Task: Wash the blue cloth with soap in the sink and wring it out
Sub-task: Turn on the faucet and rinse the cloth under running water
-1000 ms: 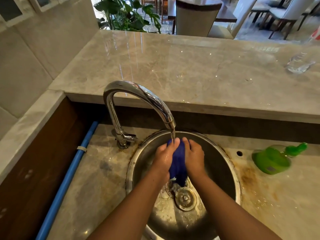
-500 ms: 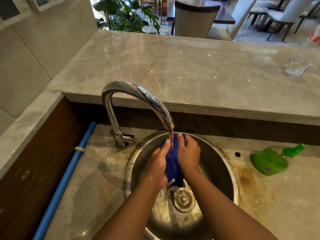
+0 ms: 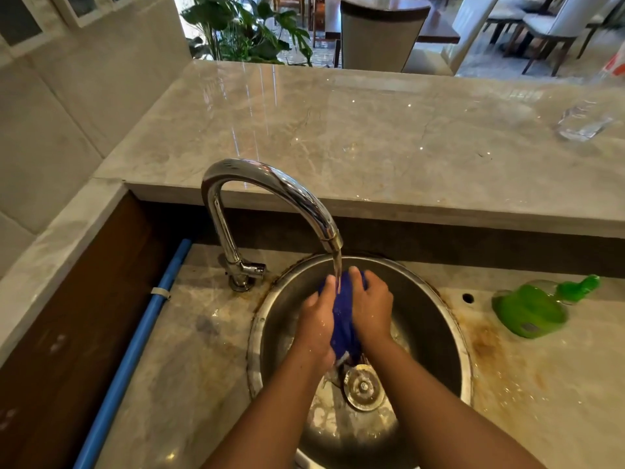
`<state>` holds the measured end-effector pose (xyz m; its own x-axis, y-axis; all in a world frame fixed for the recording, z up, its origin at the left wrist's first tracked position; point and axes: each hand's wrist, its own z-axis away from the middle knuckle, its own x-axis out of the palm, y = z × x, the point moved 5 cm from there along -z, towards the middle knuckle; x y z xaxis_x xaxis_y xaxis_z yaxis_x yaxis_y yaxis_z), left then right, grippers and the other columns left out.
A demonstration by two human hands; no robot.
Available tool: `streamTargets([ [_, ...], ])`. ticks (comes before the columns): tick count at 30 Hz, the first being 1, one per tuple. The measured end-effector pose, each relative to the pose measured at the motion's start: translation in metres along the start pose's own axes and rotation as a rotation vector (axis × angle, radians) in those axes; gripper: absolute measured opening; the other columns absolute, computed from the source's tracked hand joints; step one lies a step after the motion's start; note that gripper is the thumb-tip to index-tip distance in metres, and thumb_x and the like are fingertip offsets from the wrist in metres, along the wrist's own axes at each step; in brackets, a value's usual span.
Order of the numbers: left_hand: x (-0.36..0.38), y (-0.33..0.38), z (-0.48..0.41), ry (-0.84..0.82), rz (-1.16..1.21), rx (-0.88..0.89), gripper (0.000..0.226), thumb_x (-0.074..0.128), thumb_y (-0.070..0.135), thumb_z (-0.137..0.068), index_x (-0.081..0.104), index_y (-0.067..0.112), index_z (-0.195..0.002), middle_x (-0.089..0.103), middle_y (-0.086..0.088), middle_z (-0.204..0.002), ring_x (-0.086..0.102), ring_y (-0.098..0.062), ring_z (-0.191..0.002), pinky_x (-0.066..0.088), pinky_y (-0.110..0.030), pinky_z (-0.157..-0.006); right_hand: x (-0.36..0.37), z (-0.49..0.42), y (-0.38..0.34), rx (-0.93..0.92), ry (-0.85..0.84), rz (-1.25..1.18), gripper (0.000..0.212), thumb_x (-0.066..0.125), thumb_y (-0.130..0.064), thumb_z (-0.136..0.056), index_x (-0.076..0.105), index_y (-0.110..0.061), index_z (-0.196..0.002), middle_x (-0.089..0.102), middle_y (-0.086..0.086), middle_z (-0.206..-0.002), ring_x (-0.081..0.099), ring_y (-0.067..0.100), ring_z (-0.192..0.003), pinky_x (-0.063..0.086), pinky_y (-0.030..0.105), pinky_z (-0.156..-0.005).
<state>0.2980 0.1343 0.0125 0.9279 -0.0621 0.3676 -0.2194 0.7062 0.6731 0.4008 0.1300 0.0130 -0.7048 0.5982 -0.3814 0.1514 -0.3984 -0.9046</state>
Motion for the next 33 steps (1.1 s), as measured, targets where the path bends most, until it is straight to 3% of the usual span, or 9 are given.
streamTargets([
  [3, -0.009, 0.006, 0.000, -0.004, -0.127, 0.058, 0.034, 0.055, 0.048, -0.096, 0.060, 0.023, -0.119, 0.069, -0.009, -0.115, 0.069, -0.029, -0.103, 0.055, -0.055, -0.093, -0.001, -0.006, 0.009, 0.100, -0.131, -0.135, 0.039, 0.047, -0.036, -0.103, 0.064, -0.007, -0.084, 0.058, 0.005, -0.069, 0.053, 0.015, -0.060, 0.047, 0.033, -0.063],
  [7, -0.035, 0.027, -0.010, 0.071, -0.382, 0.221, 0.037, 0.053, 0.064, -0.088, 0.066, 0.034, -0.105, 0.074, -0.002, -0.102, 0.071, -0.026, -0.095, 0.055, -0.057, -0.091, -0.008, 0.000, 0.005, 0.204, -0.222, -0.458, 0.033, 0.047, -0.040, -0.102, 0.065, -0.015, -0.089, 0.067, 0.007, -0.079, 0.064, 0.022, -0.072, 0.055, 0.041, -0.078],
  [12, -0.039, 0.028, -0.015, 0.238, -0.287, 0.199, 0.030, 0.050, 0.063, -0.088, 0.062, 0.037, -0.093, 0.072, 0.000, -0.100, 0.070, -0.028, -0.094, 0.055, -0.057, -0.091, -0.002, 0.015, -0.008, 0.310, -0.366, -0.669, 0.025, 0.060, -0.029, -0.097, 0.062, -0.009, -0.112, 0.073, 0.011, -0.095, 0.071, 0.024, -0.082, 0.061, 0.037, -0.072],
  [15, -0.030, 0.021, -0.015, 0.213, -0.067, 0.062, 0.027, 0.055, 0.051, -0.095, 0.063, 0.029, -0.109, 0.070, -0.006, -0.110, 0.067, -0.034, -0.100, 0.055, -0.057, -0.088, -0.005, 0.012, -0.010, 0.261, -0.339, -0.660, 0.026, 0.063, -0.024, -0.095, 0.062, -0.008, -0.116, 0.073, 0.009, -0.098, 0.071, 0.024, -0.086, 0.060, 0.038, -0.077],
  [18, -0.025, 0.016, -0.014, 0.045, 0.124, -0.105, 0.032, 0.065, 0.037, -0.093, 0.063, 0.019, -0.118, 0.070, -0.014, -0.115, 0.066, -0.039, -0.104, 0.057, -0.054, -0.080, -0.010, 0.009, -0.008, 0.264, -0.298, -0.701, 0.013, 0.058, -0.022, -0.098, 0.065, -0.013, -0.105, 0.071, 0.007, -0.096, 0.067, 0.023, -0.091, 0.057, 0.040, -0.083],
  [21, -0.030, 0.021, -0.019, -0.029, 0.130, -0.008, 0.031, 0.064, 0.019, -0.094, 0.060, 0.024, -0.125, 0.066, -0.012, -0.126, 0.063, -0.038, -0.112, 0.058, -0.056, -0.081, -0.012, 0.007, -0.004, 0.293, -0.320, -0.757, 0.012, 0.054, -0.017, -0.100, 0.063, -0.012, -0.107, 0.071, 0.008, -0.098, 0.068, 0.023, -0.092, 0.056, 0.043, -0.089],
  [25, -0.034, 0.029, -0.021, -0.019, -0.041, 0.125, 0.040, 0.059, 0.017, -0.097, 0.052, 0.026, -0.136, 0.063, -0.007, -0.128, 0.065, -0.034, -0.112, 0.059, -0.054, -0.083, -0.016, 0.008, 0.005, 0.321, -0.283, -0.703, 0.017, 0.055, -0.016, -0.100, 0.061, -0.010, -0.115, 0.072, 0.014, -0.112, 0.071, 0.028, -0.100, 0.056, 0.049, -0.095],
  [30, -0.043, 0.026, -0.022, 0.014, -0.093, 0.136, 0.032, 0.070, 0.024, -0.089, 0.061, 0.016, -0.118, 0.070, -0.015, -0.116, 0.071, -0.034, -0.099, 0.060, -0.052, -0.078, -0.018, 0.008, 0.007, 0.298, -0.268, -0.630, 0.025, 0.060, -0.013, -0.096, 0.057, -0.010, -0.120, 0.068, 0.017, -0.115, 0.071, 0.030, -0.098, 0.060, 0.044, -0.082],
  [33, -0.043, 0.026, -0.022, 0.039, -0.017, 0.097, 0.035, 0.073, 0.024, -0.087, 0.062, 0.011, -0.117, 0.071, -0.016, -0.110, 0.070, -0.035, -0.097, 0.060, -0.051, -0.079, -0.014, 0.012, 0.005, 0.291, -0.309, -0.604, 0.027, 0.063, -0.016, -0.095, 0.062, -0.014, -0.122, 0.069, 0.015, -0.116, 0.069, 0.032, -0.103, 0.059, 0.047, -0.088],
])
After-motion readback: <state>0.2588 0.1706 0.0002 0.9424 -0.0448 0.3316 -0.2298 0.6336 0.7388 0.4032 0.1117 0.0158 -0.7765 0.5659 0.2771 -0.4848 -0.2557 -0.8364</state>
